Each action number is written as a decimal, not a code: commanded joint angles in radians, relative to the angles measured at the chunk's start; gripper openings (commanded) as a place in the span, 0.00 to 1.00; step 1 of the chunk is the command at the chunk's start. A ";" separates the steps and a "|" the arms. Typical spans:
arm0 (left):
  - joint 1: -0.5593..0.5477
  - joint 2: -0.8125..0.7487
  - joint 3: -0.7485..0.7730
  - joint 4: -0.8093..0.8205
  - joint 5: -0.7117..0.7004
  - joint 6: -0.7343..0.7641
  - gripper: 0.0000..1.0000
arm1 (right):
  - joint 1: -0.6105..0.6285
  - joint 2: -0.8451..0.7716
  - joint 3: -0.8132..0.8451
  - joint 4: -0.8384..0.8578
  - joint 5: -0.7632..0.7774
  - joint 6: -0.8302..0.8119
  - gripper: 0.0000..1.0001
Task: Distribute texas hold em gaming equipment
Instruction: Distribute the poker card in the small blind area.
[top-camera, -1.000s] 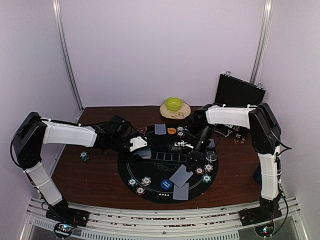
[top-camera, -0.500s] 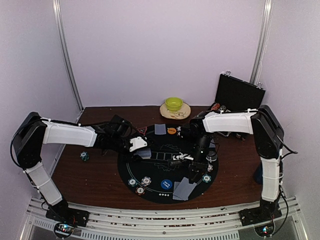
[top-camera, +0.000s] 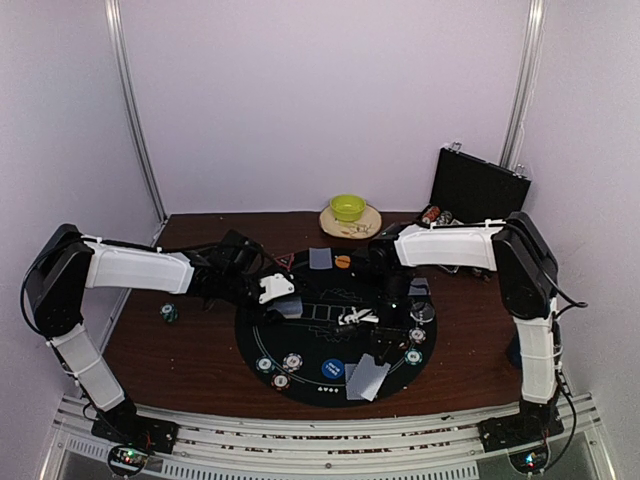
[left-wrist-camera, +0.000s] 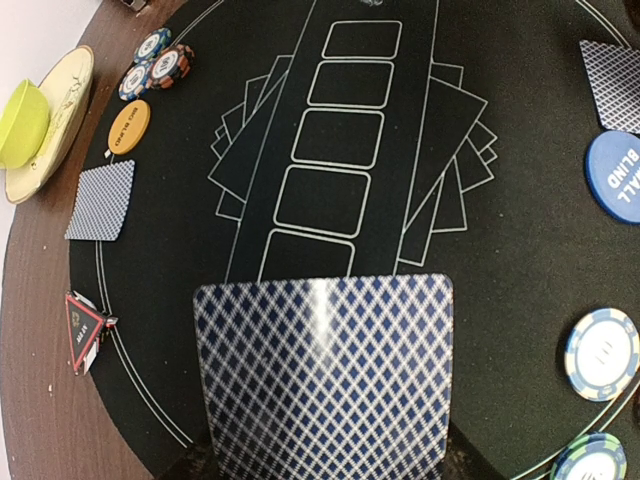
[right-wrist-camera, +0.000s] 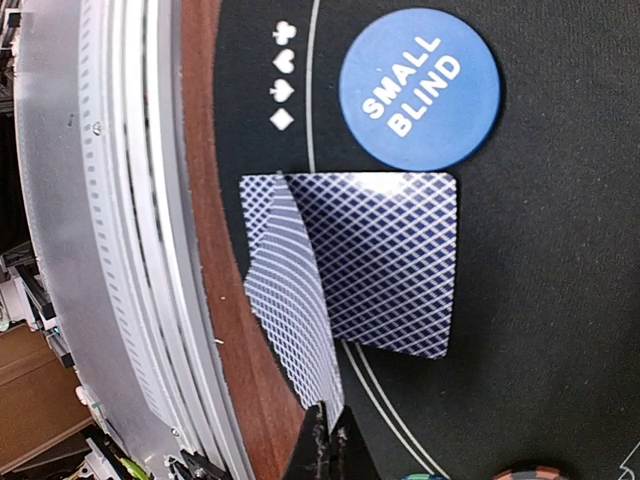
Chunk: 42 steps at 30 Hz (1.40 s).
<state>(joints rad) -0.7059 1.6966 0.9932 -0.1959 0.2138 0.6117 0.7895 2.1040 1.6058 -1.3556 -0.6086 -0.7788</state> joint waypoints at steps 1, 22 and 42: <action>0.006 -0.005 0.009 0.022 0.020 0.007 0.51 | 0.019 0.032 0.047 -0.005 0.068 0.039 0.00; 0.006 -0.003 0.011 0.021 0.016 0.007 0.52 | 0.070 0.078 0.107 -0.005 0.160 0.076 0.15; 0.006 -0.009 0.010 0.019 0.019 0.007 0.52 | 0.079 -0.060 0.072 0.242 0.352 0.191 0.63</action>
<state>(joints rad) -0.7059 1.6966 0.9932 -0.1959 0.2142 0.6117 0.8600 2.1696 1.7248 -1.2827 -0.3851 -0.6682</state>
